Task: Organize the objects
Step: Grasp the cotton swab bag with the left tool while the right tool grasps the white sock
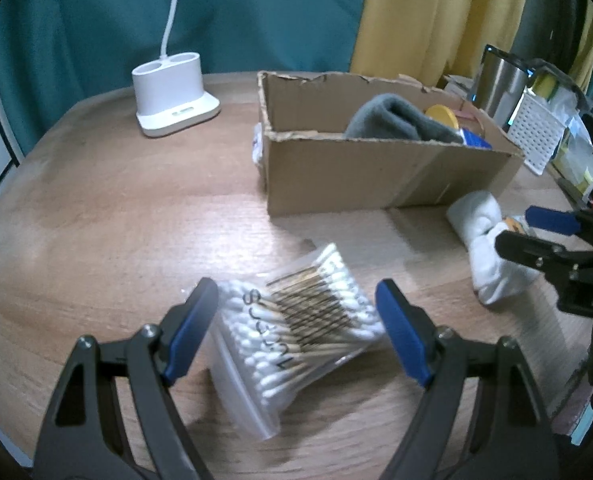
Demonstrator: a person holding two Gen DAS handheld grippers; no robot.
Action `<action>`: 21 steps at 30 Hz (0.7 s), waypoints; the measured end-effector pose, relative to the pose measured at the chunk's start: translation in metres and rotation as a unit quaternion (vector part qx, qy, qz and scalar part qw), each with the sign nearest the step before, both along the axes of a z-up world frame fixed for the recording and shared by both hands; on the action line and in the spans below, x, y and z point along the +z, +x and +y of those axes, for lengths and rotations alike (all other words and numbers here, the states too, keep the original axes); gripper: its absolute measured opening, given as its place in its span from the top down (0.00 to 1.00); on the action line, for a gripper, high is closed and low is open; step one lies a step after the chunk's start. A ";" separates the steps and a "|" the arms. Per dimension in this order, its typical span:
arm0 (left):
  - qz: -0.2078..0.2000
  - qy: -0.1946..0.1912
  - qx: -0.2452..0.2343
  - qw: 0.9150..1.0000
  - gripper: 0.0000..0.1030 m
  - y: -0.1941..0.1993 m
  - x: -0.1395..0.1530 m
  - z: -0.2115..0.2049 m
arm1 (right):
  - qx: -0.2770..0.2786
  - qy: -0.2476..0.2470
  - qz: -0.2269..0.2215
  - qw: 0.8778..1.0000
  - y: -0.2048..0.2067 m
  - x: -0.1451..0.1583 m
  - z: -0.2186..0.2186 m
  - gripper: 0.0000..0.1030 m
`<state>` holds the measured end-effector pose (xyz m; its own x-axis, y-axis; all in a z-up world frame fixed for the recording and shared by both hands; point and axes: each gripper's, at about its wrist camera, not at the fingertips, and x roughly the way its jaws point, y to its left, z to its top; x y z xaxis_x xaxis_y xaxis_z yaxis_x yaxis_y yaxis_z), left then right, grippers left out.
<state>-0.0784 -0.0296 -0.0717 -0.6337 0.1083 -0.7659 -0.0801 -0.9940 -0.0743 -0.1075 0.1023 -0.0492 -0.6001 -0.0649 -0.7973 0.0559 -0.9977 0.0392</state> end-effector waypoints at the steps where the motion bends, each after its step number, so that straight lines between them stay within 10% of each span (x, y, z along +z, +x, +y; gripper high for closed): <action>1: 0.000 0.000 -0.001 1.000 0.20 0.000 0.000 0.000 | 0.001 0.002 -0.002 1.000 -0.001 -0.001 -0.001 0.27; 21: -0.019 0.027 0.003 0.999 0.17 -0.005 -0.010 -0.006 | 0.029 0.039 -0.005 0.999 -0.011 -0.011 -0.026 0.64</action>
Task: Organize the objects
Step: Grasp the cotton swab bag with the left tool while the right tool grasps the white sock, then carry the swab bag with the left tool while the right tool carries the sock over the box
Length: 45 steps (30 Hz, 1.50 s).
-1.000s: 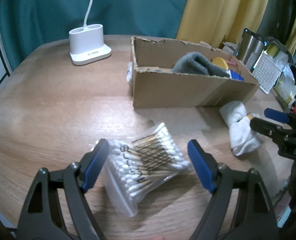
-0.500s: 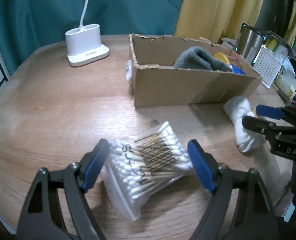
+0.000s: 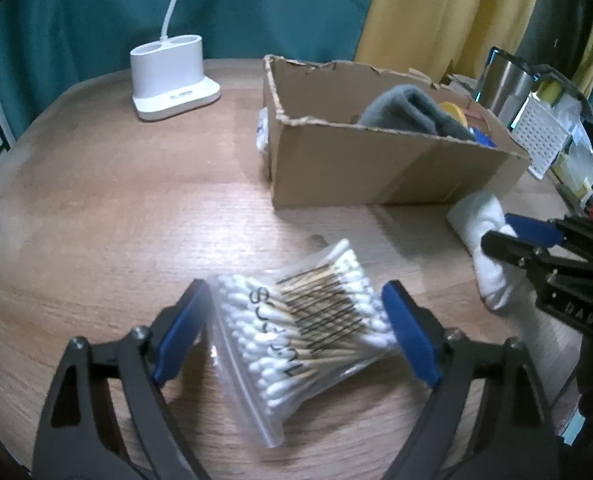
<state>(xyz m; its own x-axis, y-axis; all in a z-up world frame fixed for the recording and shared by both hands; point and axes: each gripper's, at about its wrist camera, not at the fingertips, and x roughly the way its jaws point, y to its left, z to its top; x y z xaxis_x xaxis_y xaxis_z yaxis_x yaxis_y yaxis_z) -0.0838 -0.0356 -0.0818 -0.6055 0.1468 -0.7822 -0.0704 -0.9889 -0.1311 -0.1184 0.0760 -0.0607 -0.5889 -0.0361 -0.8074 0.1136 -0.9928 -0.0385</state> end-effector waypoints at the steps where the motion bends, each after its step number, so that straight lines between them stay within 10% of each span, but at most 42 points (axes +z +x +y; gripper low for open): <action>1: -0.001 0.003 0.000 1.000 0.18 0.000 0.000 -0.001 | 0.002 0.003 0.002 1.000 0.000 0.000 -0.001 0.66; 45: 0.081 0.011 -0.025 0.996 0.24 -0.015 0.088 0.017 | 0.003 -0.033 0.098 0.995 0.017 0.076 0.026 0.70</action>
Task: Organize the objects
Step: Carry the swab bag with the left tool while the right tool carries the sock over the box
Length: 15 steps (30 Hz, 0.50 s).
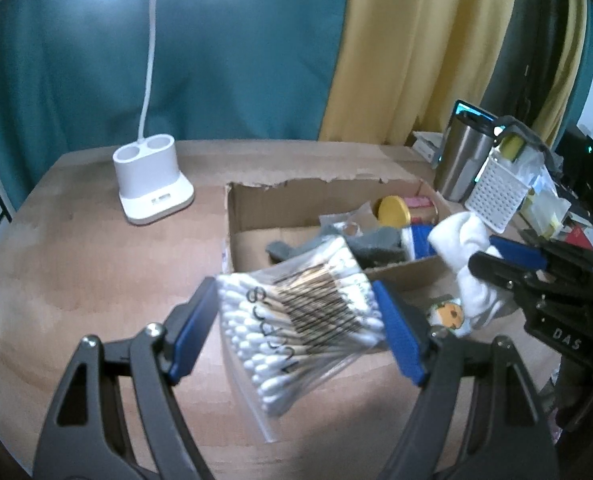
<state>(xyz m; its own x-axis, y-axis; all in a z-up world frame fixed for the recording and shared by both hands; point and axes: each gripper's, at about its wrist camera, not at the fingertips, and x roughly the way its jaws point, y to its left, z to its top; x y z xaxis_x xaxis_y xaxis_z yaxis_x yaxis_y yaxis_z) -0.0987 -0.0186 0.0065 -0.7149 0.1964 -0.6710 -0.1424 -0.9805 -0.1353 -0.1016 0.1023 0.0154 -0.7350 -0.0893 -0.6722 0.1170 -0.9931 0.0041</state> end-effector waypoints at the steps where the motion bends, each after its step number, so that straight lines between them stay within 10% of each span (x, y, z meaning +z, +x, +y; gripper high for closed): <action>1: 0.000 0.000 0.000 1.000 0.24 -0.002 0.001 0.000 | 0.000 -0.001 0.001 1.000 -0.001 0.001 0.001 0.70; 15: 0.003 0.000 0.000 1.000 0.24 -0.028 0.004 -0.007 | -0.003 -0.005 0.005 1.000 -0.025 0.006 0.006 0.70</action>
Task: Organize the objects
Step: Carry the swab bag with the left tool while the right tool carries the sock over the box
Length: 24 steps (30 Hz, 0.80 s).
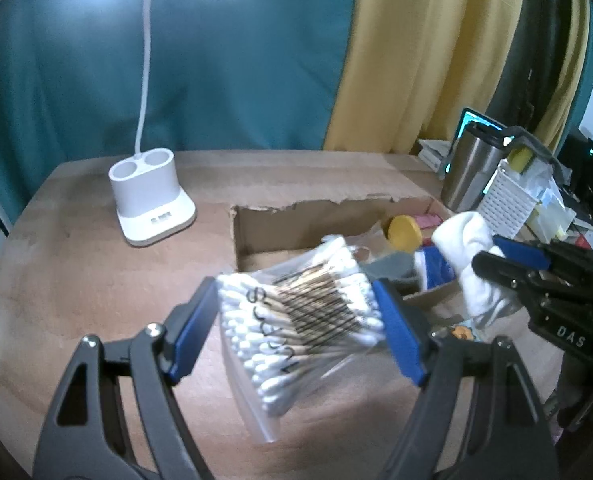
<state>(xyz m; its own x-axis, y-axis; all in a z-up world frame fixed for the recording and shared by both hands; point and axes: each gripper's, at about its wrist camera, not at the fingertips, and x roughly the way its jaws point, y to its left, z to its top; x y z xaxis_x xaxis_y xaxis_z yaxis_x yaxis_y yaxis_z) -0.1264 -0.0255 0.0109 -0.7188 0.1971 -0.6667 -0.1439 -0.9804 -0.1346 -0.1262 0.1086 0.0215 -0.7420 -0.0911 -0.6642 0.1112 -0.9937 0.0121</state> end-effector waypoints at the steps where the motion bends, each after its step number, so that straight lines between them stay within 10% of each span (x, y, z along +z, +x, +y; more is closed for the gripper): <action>1: 0.001 0.001 0.000 1.000 0.24 -0.002 0.000 -0.001 | 0.000 0.000 0.000 1.000 -0.002 0.000 0.000 0.70; 24: -0.005 0.023 0.018 1.000 0.24 -0.017 -0.007 -0.050 | 0.024 0.009 -0.006 1.000 -0.047 0.004 -0.045 0.70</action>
